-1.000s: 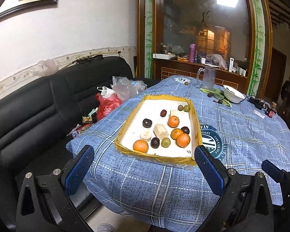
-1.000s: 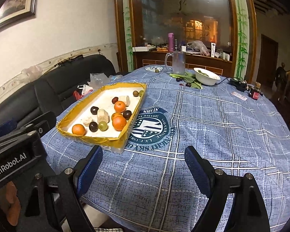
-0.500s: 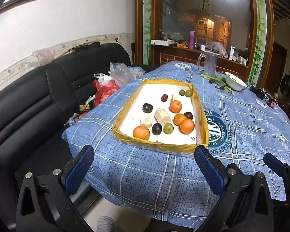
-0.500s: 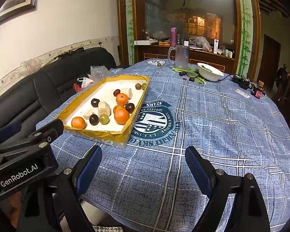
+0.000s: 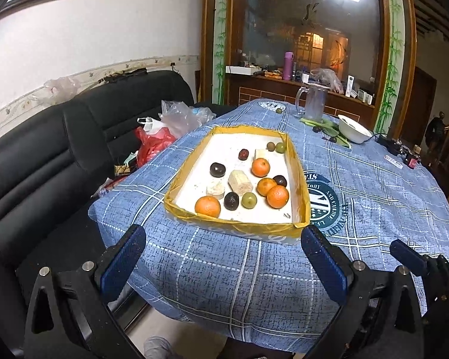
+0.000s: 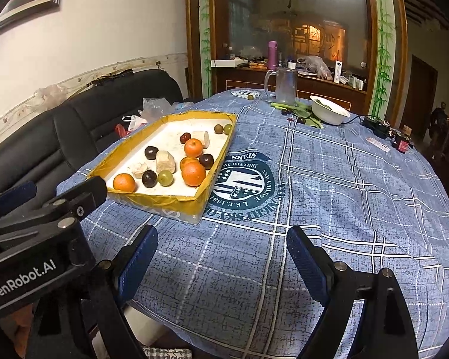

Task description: Organize fruits

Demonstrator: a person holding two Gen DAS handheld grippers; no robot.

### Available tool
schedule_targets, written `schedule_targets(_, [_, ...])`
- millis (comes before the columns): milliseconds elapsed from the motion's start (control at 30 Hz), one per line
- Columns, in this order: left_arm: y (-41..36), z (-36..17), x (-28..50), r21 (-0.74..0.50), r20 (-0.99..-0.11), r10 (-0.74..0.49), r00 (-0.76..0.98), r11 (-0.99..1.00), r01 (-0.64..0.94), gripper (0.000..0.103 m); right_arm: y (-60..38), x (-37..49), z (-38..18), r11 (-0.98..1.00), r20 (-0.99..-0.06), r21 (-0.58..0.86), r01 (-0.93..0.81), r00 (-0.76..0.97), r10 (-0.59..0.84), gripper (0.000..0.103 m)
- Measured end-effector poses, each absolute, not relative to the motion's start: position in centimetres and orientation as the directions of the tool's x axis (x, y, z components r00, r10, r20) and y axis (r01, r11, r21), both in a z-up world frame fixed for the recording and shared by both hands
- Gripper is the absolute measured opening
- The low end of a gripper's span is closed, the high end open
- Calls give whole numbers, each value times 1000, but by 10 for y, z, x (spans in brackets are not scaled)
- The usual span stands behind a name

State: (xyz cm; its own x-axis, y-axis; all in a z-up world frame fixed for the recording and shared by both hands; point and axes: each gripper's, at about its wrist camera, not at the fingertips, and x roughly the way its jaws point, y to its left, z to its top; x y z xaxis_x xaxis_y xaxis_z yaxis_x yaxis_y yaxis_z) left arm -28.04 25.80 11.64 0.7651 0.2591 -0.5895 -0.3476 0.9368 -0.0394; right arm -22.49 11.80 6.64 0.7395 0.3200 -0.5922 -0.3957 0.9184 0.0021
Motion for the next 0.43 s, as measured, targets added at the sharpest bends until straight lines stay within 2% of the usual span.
schedule_targets(433, [244, 125, -279, -32, -574, 247, 780, 946, -322, 103, 111, -227, 75, 919, -578, 31, -392, 743, 337, 91])
